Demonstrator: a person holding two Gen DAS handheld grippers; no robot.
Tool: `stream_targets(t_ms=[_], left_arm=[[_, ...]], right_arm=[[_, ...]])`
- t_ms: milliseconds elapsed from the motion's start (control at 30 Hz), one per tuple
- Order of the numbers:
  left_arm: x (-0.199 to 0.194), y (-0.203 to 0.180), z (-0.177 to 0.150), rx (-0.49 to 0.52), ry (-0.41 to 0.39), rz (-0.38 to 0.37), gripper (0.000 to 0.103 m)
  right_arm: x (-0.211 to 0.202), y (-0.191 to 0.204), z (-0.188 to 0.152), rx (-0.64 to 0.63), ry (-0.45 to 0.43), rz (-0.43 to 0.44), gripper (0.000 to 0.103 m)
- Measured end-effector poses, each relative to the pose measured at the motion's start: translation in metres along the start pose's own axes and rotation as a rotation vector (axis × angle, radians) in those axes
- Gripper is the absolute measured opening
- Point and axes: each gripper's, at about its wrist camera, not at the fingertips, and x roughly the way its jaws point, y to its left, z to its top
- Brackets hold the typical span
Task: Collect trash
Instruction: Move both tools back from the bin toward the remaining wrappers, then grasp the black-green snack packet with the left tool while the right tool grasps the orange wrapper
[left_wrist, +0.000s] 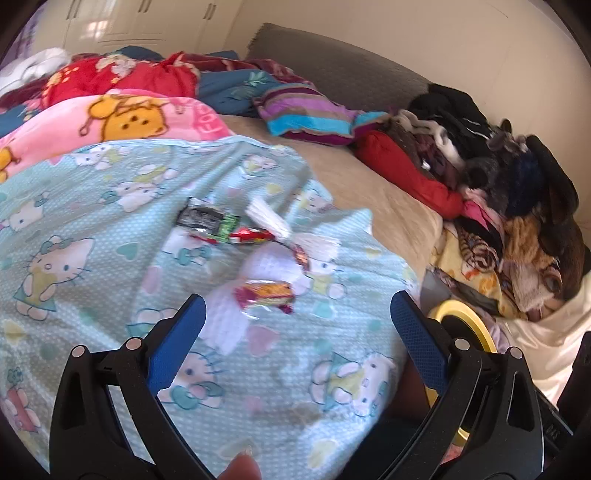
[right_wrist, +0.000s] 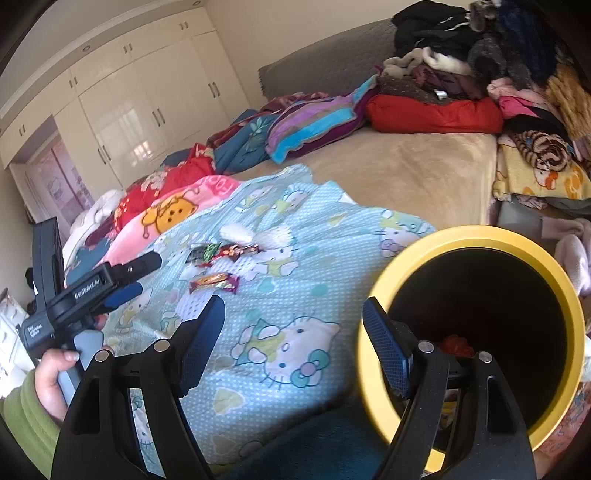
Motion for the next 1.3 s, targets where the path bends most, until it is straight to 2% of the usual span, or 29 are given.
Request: stream_targets(t_ms=[267,600,733,933,1133,1200,1300], left_arm=[[0.000,0.039,0.007,-0.082,-0.014,0.039,0.092],[0.013,0.082,0.018,-0.157,-0.018,0.093,0.092],[0.024,0.095,0.024,-0.186,-0.007,0.092,0.084],[0.049,0.109,0.036,-0.231,0.021,0.079,0.071],[0.082,0.118,0.052,-0.244,0.059,0.069,0.070],[0.093,0.120,0.056,-0.249,0.070,0.076,0.070],[0.111,0.127,0.062,-0.275,0.094,0.060,0.070]], right_arm=[[0.035,0.039,0.003,-0.122,0.042,0.025,0.075],[0.106,0.089,-0.002,-0.290,0.152,0.040,0.074],[0.130,0.102,-0.005,-0.376,0.182,0.009,0.073],[0.166,0.115,-0.010,-0.501,0.214,-0.042,0.068],[0.194,0.125,-0.014,-0.588,0.238,-0.074,0.062],[0.200,0.127,-0.014,-0.607,0.236,-0.080,0.058],[0.207,0.130,-0.013,-0.630,0.237,-0.084,0.047]])
